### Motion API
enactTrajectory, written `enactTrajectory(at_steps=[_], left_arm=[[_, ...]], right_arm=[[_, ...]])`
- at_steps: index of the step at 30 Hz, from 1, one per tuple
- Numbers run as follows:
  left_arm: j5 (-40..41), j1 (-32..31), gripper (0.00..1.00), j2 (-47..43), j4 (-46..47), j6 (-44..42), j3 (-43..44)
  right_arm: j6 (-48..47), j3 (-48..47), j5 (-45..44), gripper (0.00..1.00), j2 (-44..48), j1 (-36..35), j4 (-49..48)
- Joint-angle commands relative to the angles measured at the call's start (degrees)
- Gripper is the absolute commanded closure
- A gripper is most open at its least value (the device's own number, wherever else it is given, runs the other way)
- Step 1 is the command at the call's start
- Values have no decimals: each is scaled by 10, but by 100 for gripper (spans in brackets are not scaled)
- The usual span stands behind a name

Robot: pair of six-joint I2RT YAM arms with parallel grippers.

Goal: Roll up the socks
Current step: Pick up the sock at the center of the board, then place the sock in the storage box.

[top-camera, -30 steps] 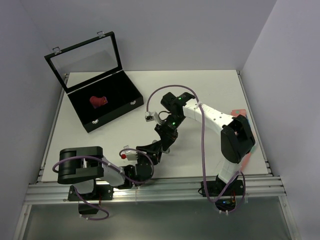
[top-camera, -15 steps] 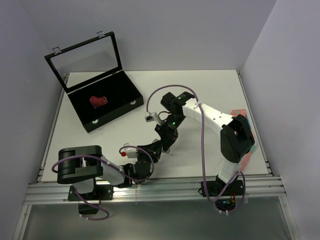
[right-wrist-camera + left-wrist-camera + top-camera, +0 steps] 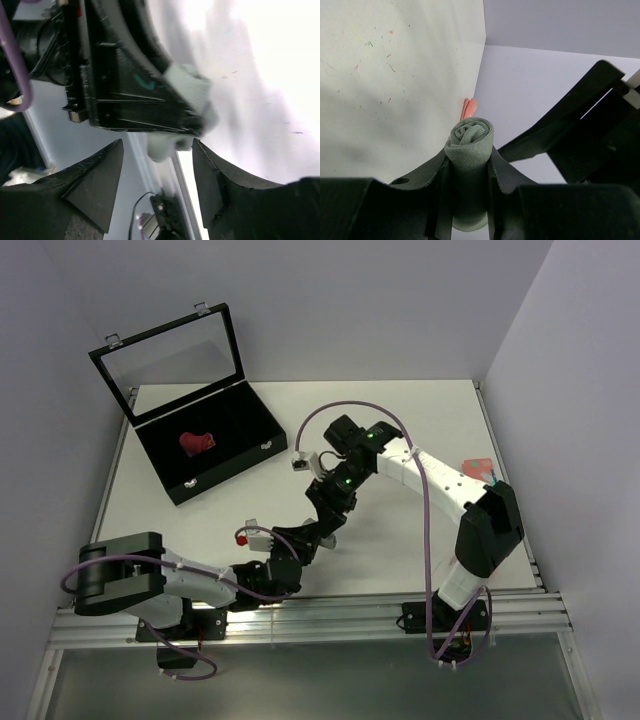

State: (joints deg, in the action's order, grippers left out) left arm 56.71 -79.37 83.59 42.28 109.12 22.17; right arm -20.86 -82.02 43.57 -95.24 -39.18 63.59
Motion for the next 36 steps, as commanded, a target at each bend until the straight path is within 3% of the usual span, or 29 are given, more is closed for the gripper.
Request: enactTrajectory(at_steps=[1,5,8,10,14,15,18,19,20,26,29,34,36], left_arm=[[-9,-3,100,-49,-83,-6,0],[-13,13,100,-113,-173,-37,9],[-35,43,100,-171,-224,-98,29],[-95,75,100,-219,-238,-176,43],[-179,207,100,-274,-345,-299,125],[-181,225,100,-279,-419,-337,184],[-250,315,100,-272,-509,-410,288],[-312,340,100,-259,-518,-427,310],[-340,396,100,-249,-529,-442,333],[-537,567,100,-129,-588,-496,471],[-585,637,100,-38,-631,-527,555],[-706,703,100,117,-704,-575,704],[-727,725,100,161,-775,-600,776]], right_arm=[[27,-37,-36,35,28,15,-36],[35,-25,-67,34,50,31,-53],[30,-25,-88,35,70,52,-52],[18,-31,-94,34,87,85,-45],[-15,-71,-97,34,106,156,-25],[-29,-80,-100,34,110,168,-14],[-43,-90,-89,34,124,204,-12],[-47,-94,-90,34,124,215,-11],[-52,-96,-90,34,127,218,-8],[-49,-97,-176,34,152,241,-32],[-57,-124,-199,34,153,257,-23],[-53,-126,-207,33,158,269,-24],[-47,-126,-195,33,152,270,-25]])
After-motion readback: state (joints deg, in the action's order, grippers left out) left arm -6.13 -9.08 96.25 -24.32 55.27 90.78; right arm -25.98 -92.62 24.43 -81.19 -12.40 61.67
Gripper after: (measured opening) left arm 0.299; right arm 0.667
